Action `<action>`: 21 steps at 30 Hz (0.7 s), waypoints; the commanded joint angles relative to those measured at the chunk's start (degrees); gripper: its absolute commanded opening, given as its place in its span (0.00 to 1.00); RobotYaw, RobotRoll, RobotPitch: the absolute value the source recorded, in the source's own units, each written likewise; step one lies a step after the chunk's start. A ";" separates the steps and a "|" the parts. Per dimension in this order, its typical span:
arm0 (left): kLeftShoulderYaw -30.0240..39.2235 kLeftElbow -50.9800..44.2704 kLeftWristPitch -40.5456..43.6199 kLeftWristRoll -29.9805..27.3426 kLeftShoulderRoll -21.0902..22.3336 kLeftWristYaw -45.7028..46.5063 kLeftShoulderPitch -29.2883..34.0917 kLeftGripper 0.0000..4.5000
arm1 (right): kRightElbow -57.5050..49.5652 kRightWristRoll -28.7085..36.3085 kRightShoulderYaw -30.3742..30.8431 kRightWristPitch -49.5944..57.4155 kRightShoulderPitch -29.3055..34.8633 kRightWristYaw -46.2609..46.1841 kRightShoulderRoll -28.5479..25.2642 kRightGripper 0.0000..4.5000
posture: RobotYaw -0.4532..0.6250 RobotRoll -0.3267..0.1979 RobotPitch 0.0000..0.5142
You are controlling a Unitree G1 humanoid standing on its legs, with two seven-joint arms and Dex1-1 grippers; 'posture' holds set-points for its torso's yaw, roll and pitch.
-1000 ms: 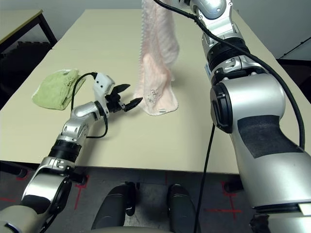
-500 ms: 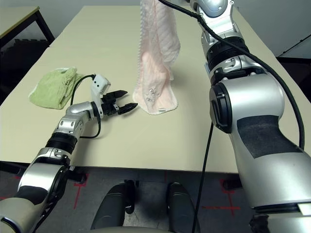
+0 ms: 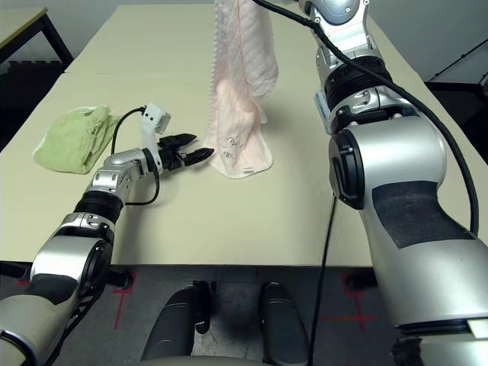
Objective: Fold the towel and set it aside.
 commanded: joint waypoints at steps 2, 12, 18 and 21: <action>-1.11 3.40 2.08 1.34 -0.47 -1.55 -1.08 1.00 | -1.77 0.90 -0.53 -0.60 -0.06 1.04 -0.03 0.01 | 0.38 0.62 0.34; -0.82 2.94 6.11 0.73 0.86 -5.03 -1.42 0.55 | -1.82 0.99 -0.64 -0.55 -0.18 1.23 -0.26 0.00 | 0.38 0.62 0.34; -0.45 1.09 9.17 0.07 0.86 -7.49 -1.05 0.05 | -1.64 0.86 -0.57 -0.28 0.10 1.25 -0.29 0.00 | 0.38 0.62 0.34; 0.31 0.44 10.53 -0.67 0.76 -7.47 -1.14 0.02 | -1.66 0.81 -0.52 -0.26 0.41 1.29 -0.32 0.00 | 0.38 0.62 0.34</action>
